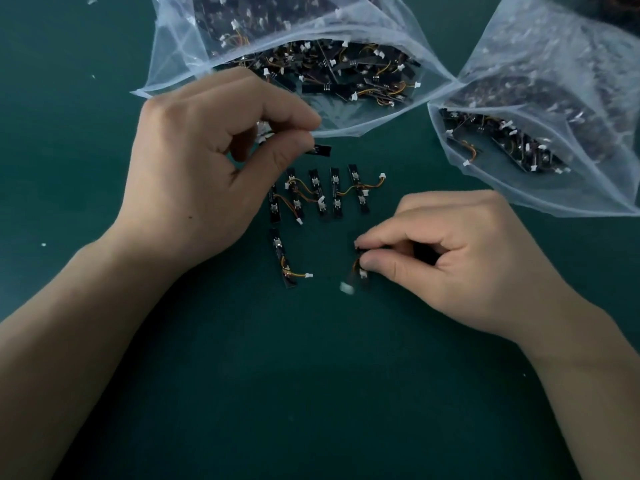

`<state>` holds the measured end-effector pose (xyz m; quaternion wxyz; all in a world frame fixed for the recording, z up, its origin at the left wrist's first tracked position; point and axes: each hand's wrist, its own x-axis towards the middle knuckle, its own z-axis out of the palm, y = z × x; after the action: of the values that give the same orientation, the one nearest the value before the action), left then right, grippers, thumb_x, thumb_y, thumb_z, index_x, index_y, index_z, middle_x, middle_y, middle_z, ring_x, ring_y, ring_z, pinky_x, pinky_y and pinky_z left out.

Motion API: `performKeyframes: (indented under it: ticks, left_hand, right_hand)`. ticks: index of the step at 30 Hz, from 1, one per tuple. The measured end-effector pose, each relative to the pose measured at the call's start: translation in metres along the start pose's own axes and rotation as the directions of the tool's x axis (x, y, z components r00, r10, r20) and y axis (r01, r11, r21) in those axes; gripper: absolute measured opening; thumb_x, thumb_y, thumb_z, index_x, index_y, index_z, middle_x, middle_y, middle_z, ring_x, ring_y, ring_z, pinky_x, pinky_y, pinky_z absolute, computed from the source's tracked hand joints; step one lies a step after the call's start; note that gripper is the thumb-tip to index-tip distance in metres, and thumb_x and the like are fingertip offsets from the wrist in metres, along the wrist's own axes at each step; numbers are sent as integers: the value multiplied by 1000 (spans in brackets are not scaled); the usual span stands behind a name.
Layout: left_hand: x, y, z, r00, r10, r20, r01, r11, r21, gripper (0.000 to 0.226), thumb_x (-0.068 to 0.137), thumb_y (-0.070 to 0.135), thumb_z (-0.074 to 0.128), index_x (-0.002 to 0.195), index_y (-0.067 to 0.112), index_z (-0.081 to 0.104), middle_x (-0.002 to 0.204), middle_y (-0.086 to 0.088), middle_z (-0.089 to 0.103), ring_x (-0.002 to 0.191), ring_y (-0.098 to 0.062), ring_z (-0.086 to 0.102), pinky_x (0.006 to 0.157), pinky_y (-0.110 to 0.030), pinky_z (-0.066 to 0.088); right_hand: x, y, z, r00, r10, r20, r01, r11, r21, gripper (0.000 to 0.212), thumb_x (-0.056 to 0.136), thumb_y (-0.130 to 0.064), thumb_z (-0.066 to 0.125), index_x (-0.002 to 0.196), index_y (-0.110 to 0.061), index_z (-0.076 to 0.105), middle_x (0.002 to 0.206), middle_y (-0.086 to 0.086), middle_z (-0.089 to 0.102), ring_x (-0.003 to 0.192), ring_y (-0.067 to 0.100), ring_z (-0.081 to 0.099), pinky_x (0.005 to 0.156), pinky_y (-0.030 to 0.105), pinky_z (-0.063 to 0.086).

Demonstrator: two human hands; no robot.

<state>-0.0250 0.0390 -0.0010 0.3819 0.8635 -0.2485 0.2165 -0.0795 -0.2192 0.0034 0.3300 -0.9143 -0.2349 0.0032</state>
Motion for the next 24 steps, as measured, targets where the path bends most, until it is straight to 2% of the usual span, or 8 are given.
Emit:
performKeyframes:
  ticks: [1, 4, 6, 11, 14, 17, 24]
  left_hand:
    - [0, 0, 0, 1000, 0, 5, 0, 1000, -2, 13, 104, 20, 71, 106, 10, 78, 93, 0, 69, 71, -23, 54, 70, -25, 43]
    - [0, -1, -1, 1000, -5, 12, 5, 1000, -16, 14, 104, 20, 71, 106, 9, 78, 93, 0, 69, 71, -23, 53, 69, -24, 43]
    - [-1, -1, -2, 1000, -12, 7, 12, 1000, -17, 13, 104, 20, 71, 106, 9, 78, 92, -1, 69, 71, -22, 53, 69, -23, 42]
    - [-1, -2, -1, 1000, -8, 5, 8, 1000, -17, 13, 103, 20, 72, 105, 9, 78, 92, 1, 69, 71, -24, 55, 69, -26, 44]
    - [-1, -2, -1, 1000, -3, 10, 3, 1000, -18, 13, 104, 21, 71, 106, 10, 78, 93, 7, 67, 71, -24, 55, 69, -29, 44]
    - [0, -1, -1, 1000, -2, 14, 3, 1000, -18, 13, 104, 22, 71, 106, 10, 78, 93, 11, 65, 70, -22, 55, 69, -26, 44]
    - [0, -1, -1, 1000, 1, 21, -1, 1000, -14, 12, 103, 20, 72, 105, 10, 78, 91, -1, 69, 69, -24, 55, 68, -30, 45]
  right_hand:
    - [0, 0, 0, 1000, 3, 3, -3, 1000, 5, 9, 90, -33, 80, 94, -26, 83, 79, -14, 66, 70, 9, 63, 60, 29, 45]
    - [-1, 2, -5, 1000, 4, 4, -4, 1000, -11, 11, 87, -33, 82, 93, -23, 81, 84, -16, 63, 71, -3, 57, 65, 16, 37]
    - [-2, 2, -8, 999, -3, 33, 4, 1000, -17, 11, 86, -32, 82, 92, -23, 80, 85, -16, 62, 72, -6, 55, 67, 13, 35]
    - [-3, -3, -3, 997, -15, 77, 18, 999, -31, 15, 87, -33, 79, 101, -28, 81, 84, -15, 59, 72, 2, 56, 65, 18, 35]
    - [-2, -7, 2, 997, -29, 66, 31, 999, -37, 13, 89, -34, 77, 101, -29, 81, 80, -14, 58, 70, 11, 56, 60, 27, 41]
    - [1, -10, 8, 998, -39, 41, 40, 998, -38, 11, 90, -35, 78, 99, -29, 81, 77, -13, 56, 67, 14, 56, 58, 37, 46]
    - [4, -12, 11, 999, -35, 20, 36, 998, -52, 12, 91, -36, 77, 99, -28, 80, 73, -14, 54, 66, 10, 52, 57, 35, 44]
